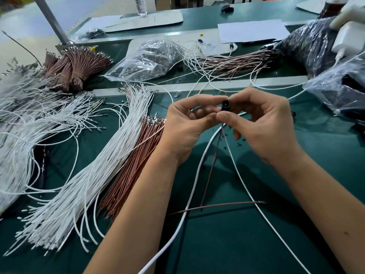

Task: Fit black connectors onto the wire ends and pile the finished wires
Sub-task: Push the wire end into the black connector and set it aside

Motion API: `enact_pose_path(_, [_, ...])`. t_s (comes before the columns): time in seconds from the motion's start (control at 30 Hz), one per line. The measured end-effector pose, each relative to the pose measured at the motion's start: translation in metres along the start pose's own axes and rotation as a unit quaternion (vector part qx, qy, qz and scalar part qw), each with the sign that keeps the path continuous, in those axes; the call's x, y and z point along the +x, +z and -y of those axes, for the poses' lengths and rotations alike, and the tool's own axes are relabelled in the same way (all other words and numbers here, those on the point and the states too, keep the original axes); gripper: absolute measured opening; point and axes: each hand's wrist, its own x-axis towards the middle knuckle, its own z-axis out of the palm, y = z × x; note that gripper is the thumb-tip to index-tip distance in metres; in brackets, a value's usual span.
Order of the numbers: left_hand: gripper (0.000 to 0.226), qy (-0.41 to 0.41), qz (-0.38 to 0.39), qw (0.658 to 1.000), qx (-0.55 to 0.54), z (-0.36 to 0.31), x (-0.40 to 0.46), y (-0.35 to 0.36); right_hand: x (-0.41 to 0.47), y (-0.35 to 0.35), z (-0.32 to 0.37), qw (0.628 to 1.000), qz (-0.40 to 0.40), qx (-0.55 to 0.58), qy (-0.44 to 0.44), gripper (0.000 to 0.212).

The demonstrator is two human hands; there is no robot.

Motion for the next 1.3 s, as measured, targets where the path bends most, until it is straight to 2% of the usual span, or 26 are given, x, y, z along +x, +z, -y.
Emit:
enact_pose_path(0.13, [0.044,0.018,-0.011,0.996,0.085,0.0005,0.0006,-0.0061,0.0008,0.0014,0.0013,0.998,-0.004,-0.034,-0.056,0.019])
enact_pose_path(0.33, [0.022,0.044,-0.006,0.989,0.14,0.0028,-0.0017,-0.0008,0.0002,0.0028,0.0013,0.994,-0.016,-0.046,-0.095,0.018])
enact_pose_path(0.5, [0.019,0.071,-0.012,0.988,0.136,0.0033,-0.002,-0.001,0.0004,0.0023,0.0032,0.992,-0.02,-0.051,-0.115,0.018])
enact_pose_path(0.97, [0.018,0.105,-0.032,0.982,0.151,0.0026,0.0,-0.0041,-0.0014,-0.0002,0.006,0.989,-0.048,-0.088,-0.107,0.018])
enact_pose_path(1.3, [0.012,0.098,-0.02,0.967,0.233,0.0039,0.0016,-0.0069,-0.0023,0.0014,0.0075,0.99,-0.049,-0.089,-0.103,0.018])
